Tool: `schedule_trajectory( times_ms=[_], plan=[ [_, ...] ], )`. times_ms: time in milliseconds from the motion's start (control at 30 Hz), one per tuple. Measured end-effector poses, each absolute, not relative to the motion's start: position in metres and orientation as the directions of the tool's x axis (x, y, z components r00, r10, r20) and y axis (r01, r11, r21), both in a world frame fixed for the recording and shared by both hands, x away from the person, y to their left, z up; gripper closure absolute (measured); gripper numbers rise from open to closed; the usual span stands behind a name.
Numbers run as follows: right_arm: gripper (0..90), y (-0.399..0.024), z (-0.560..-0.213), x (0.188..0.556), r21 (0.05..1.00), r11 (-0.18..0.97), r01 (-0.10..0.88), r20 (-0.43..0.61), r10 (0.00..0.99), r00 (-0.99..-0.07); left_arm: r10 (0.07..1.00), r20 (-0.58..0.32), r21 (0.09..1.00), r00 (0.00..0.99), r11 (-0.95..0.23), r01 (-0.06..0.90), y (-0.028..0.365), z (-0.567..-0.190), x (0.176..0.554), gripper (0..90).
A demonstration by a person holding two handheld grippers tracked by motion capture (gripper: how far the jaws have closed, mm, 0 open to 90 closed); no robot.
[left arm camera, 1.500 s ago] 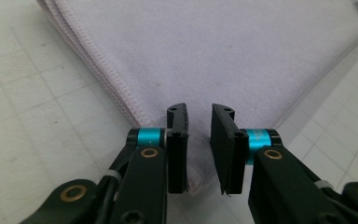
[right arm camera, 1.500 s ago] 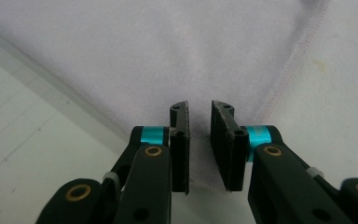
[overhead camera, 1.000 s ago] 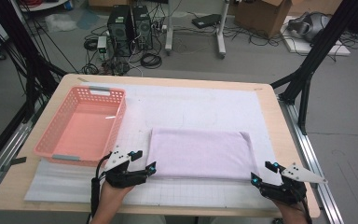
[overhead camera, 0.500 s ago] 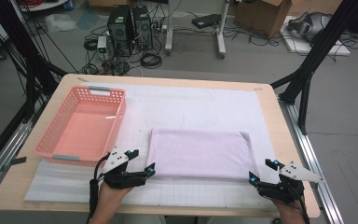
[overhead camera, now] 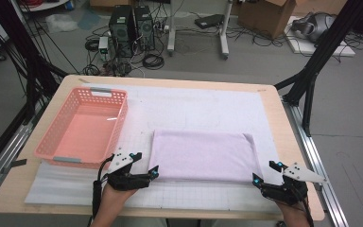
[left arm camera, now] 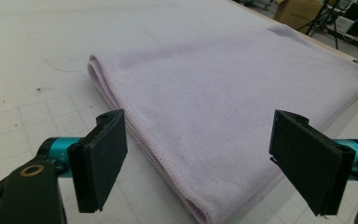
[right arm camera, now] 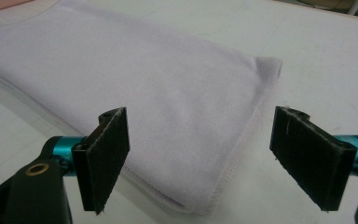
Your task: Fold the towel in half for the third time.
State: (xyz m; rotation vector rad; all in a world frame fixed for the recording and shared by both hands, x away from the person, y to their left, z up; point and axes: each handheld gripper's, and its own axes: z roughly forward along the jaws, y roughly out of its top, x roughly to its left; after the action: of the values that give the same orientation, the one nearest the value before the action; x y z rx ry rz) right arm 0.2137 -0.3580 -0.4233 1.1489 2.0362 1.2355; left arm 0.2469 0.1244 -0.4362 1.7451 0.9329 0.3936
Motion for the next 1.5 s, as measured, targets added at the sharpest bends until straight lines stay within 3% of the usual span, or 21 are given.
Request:
schedule_trajectory(
  times_ms=[400, 933, 1267, 1500],
  plan=[
    [18.1, -0.354, -0.425, 0.222, 0.871, 0.227, 0.435, 0.058, 0.833, -0.551, 0.761, -0.188, 0.871, 0.62, -0.163, 0.464, 0.118, -0.444, 0.251, 21.1],
    [17.8, -0.316, -0.403, 0.241, 0.885, 0.238, 0.401, 0.096, 0.749, -0.656, 0.772, -0.216, 0.81, 0.598, -0.2, 0.551, 0.117, -0.452, 0.255, 32.3],
    [19.2, -0.271, -0.388, 0.278, 0.885, 0.279, 0.373, 0.081, 0.697, -0.713, 0.754, -0.216, 0.793, 0.621, -0.235, 0.561, 0.111, -0.453, 0.254, 45.9],
    [20.5, -0.245, -0.385, 0.313, 0.855, 0.33, 0.4, 0.085, 0.67, -0.737, 0.763, -0.189, 0.792, 0.618, -0.254, 0.555, 0.109, -0.453, 0.253, 49.7]
  ],
)
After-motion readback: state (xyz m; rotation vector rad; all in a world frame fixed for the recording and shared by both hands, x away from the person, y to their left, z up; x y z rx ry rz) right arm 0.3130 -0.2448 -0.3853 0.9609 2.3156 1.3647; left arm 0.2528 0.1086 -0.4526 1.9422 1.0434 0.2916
